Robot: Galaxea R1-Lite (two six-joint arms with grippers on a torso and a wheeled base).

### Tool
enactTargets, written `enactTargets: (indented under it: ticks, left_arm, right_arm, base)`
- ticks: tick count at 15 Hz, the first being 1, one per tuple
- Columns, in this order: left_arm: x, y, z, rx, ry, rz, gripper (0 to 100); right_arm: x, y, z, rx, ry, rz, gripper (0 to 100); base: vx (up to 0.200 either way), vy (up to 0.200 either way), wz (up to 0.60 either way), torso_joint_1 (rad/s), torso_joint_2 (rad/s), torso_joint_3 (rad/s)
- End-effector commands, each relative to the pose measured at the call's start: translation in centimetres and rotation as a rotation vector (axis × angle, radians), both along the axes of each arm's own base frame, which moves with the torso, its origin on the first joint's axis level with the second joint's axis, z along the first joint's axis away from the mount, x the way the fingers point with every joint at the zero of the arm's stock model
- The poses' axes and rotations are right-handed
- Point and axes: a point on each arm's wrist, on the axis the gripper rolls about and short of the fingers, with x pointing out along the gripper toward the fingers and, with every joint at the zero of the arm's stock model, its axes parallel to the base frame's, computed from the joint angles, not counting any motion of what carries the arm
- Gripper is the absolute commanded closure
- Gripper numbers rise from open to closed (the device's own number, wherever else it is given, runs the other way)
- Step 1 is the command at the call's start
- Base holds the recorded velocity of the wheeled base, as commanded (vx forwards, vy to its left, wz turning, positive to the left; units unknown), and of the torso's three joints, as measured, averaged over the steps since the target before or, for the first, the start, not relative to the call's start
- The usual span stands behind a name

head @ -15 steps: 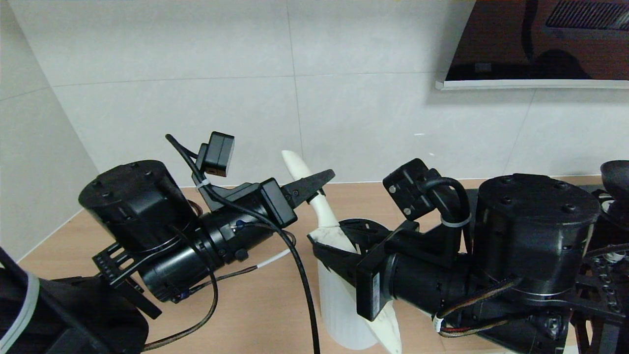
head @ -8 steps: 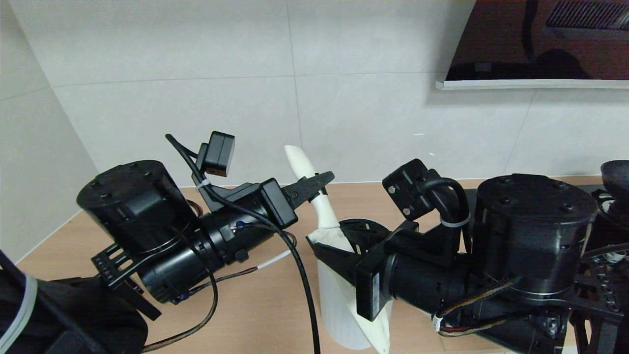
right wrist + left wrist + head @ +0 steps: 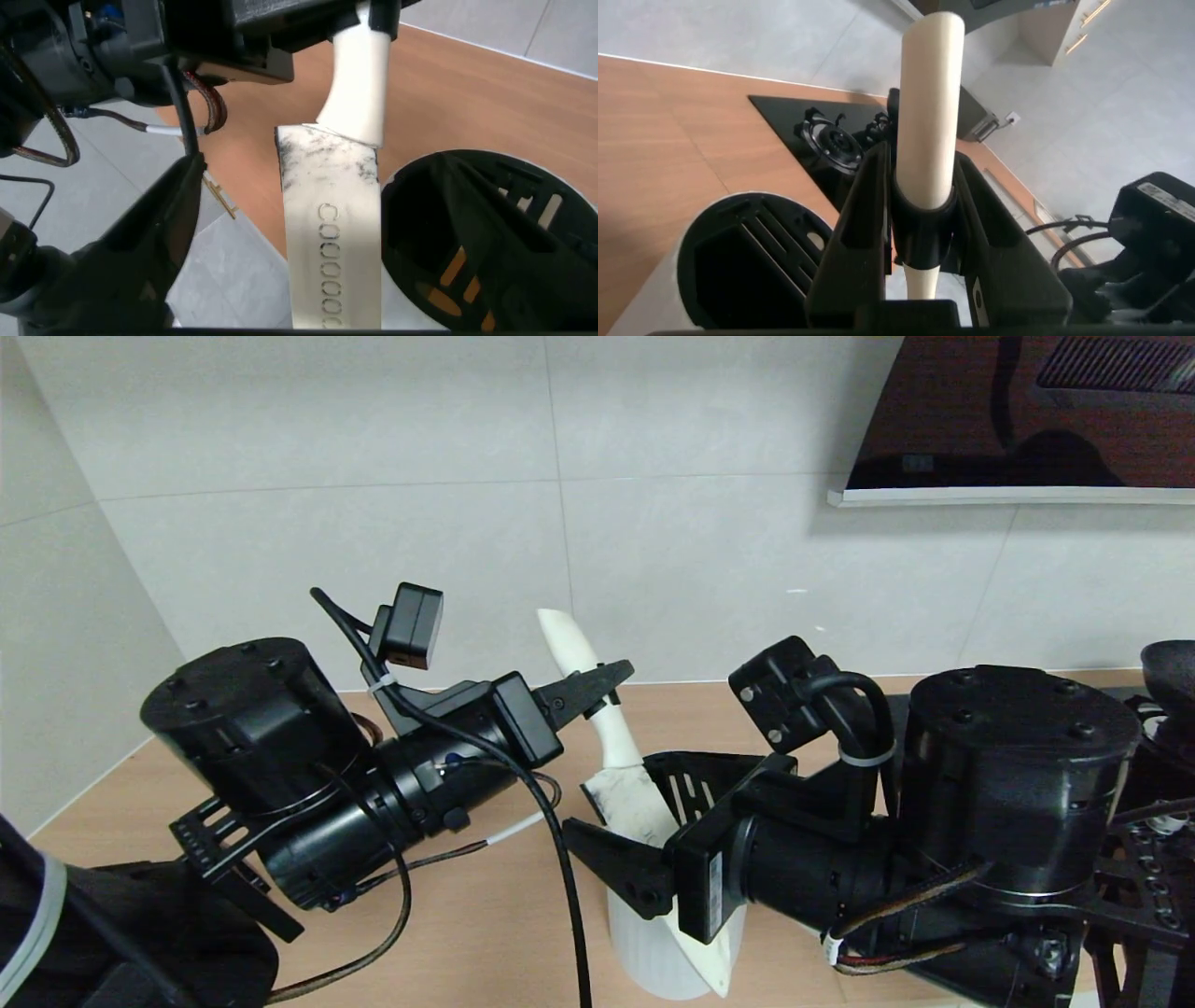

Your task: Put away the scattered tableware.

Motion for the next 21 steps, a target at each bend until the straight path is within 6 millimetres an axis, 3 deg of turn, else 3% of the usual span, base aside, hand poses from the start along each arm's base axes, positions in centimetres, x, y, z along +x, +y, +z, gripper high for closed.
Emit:
enactTargets:
  ticks: [1, 4, 6, 7, 10, 12, 15, 21]
  left_arm:
    - [-0.1, 0.1, 0.2, -0.005, -0.005, 0.001, 100]
    - [-0.3, 0.1, 0.8, -0.014, -0.020, -0.002, 100]
    - [-0.9, 0.4, 2.1, -0.023, -0.037, -0.001, 100]
    - [-1.3, 0.8, 3.8, -0.023, -0.034, 0.016, 100]
    - [-0.6, 0.7, 6.3, 0.036, -0.045, 0.216, 100]
    - [0.4, -1.2, 7.1, 0.127, -0.080, 0.364, 100]
    - [1.4, -3.1, 7.1, 0.248, -0.162, 0.532, 100]
    - [-0.4, -4.6, 7.3, 0.336, -0.230, 0.698, 100]
  right_arm:
    - [0.0, 0.0, 0.1, 0.002, -0.002, 0.000, 0]
    - [0.4, -0.9, 0.9, 0.027, -0.018, -0.028, 0]
    - [1.5, -2.6, 2.1, 0.058, -0.043, -0.090, 0]
    - [2.3, -4.1, 2.9, 0.077, -0.059, -0.144, 0]
    - [4.3, -6.8, 3.1, 0.057, -0.047, -0.261, 0]
    - [5.8, -8.0, 2.7, 0.043, -0.039, -0.330, 0]
    - [6.0, -9.0, 1.9, 0.024, -0.022, -0.364, 0]
    - [6.3, -9.1, 2.0, 0.025, -0.025, -0.373, 0]
  base:
    - [0.000, 0.000, 0.00, 0.000, 0.00, 0.000]
    - [0.000, 0.000, 0.00, 0.000, 0.00, 0.000]
    - [0.000, 0.000, 0.00, 0.000, 0.00, 0.000]
    - [0.000, 0.000, 0.00, 0.000, 0.00, 0.000]
    - [0.000, 0.000, 0.00, 0.000, 0.00, 0.000]
    - [0.000, 0.000, 0.00, 0.000, 0.00, 0.000]
    - [0.000, 0.000, 0.00, 0.000, 0.00, 0.000]
    - [0.000, 0.000, 0.00, 0.000, 0.00, 0.000]
